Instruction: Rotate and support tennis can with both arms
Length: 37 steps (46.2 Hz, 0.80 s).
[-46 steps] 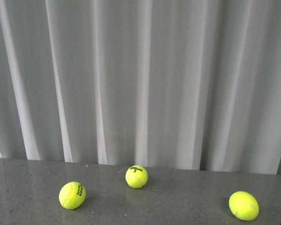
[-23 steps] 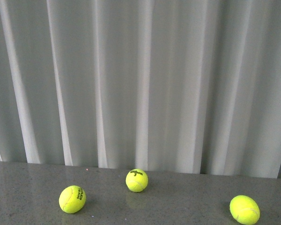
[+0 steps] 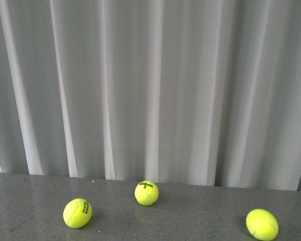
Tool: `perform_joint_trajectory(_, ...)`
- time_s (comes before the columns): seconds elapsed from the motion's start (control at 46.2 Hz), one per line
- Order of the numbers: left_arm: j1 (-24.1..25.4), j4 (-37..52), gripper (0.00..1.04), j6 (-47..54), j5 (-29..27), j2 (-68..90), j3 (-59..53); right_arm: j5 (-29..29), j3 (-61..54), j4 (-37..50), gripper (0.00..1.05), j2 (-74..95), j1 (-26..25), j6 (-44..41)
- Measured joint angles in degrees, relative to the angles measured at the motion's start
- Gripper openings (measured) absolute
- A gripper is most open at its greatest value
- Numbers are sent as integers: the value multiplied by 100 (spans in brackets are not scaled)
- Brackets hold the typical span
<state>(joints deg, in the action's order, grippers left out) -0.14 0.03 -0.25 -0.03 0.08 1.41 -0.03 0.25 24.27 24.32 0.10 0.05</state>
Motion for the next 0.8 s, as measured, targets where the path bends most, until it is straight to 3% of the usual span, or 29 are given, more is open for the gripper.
perform_joint_trajectory(0.802,0,0,98,0,2,0,0,-4,0,-1384,3,-1408,0,0)
